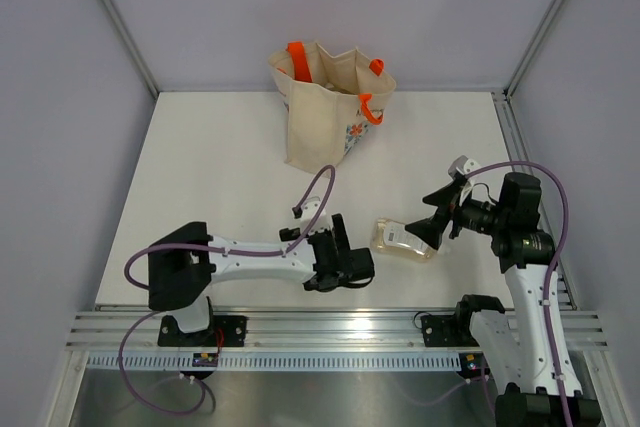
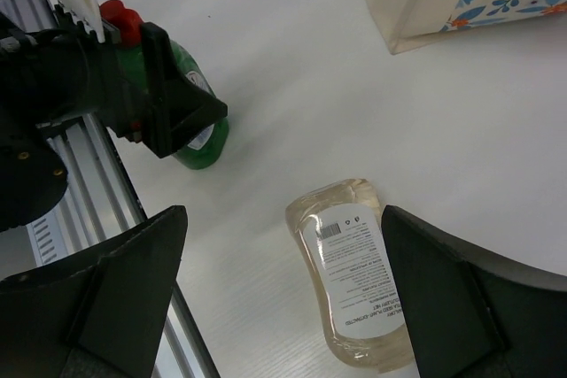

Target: Place the personal care products into the canvas bag

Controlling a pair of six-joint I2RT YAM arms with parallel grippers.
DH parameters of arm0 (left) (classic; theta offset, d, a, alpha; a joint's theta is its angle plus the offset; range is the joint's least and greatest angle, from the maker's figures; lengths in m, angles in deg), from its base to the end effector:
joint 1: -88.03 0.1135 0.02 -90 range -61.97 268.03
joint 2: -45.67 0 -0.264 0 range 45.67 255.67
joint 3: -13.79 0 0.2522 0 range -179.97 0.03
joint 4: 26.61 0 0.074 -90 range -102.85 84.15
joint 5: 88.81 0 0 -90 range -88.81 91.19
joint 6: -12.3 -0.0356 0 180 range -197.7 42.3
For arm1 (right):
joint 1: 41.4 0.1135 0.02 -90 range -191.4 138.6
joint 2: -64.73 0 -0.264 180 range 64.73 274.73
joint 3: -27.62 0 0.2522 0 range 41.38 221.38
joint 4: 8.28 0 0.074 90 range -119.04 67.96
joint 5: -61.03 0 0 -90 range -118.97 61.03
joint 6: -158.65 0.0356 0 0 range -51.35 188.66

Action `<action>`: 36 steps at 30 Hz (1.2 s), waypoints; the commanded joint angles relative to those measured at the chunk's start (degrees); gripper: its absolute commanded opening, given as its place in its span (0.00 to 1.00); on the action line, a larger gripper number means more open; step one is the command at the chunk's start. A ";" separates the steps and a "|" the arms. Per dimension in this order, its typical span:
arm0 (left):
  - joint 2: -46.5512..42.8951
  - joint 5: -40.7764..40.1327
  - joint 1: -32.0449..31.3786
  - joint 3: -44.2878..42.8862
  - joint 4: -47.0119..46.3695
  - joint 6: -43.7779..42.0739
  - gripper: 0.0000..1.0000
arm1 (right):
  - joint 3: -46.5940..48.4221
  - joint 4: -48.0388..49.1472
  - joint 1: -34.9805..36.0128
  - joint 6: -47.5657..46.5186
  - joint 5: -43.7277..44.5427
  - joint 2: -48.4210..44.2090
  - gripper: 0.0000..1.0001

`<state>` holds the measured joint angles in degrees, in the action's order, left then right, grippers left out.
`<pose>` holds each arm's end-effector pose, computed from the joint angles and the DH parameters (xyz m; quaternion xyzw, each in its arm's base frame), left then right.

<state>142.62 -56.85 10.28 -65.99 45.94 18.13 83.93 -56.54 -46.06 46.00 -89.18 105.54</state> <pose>0.0918 -0.2803 0.2083 -0.1386 0.8634 0.0250 0.4845 0.1424 0.0194 0.3038 -0.3560 0.7125 0.3300 0.5066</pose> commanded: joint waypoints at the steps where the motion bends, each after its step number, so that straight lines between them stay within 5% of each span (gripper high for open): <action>1: 0.35 -1.64 2.96 2.55 -7.00 -3.80 0.93 | -0.44 3.47 -1.31 1.64 -2.99 -1.18 1.00; 6: -0.71 -1.72 3.58 6.51 -14.13 -8.63 0.72 | -0.45 3.92 -2.45 2.61 -4.48 -0.74 0.99; 13: -5.70 -4.18 3.58 10.46 -25.00 -21.99 0.25 | -0.53 3.74 -3.51 3.14 -5.18 -0.65 0.99; 18: -12.12 -3.49 5.06 15.74 -34.86 -34.27 0.01 | -0.62 3.83 -3.95 3.49 -5.36 -0.48 1.00; 24: -23.09 7.40 8.57 24.87 -55.07 -55.36 0.00 | -0.62 3.74 -4.47 3.76 -5.80 -0.21 1.00; 27: -28.89 15.83 12.26 29.36 -64.47 -60.22 0.00 | -0.62 3.92 -4.74 3.93 -5.98 -0.30 1.00; 36: -36.30 35.68 22.38 31.84 -72.49 -65.68 0.00 | -0.62 3.92 -5.00 4.20 -6.42 -0.12 0.99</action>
<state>109.97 -29.23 30.65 -32.20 -12.07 -43.16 83.45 -54.40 -50.57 49.63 -93.64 105.43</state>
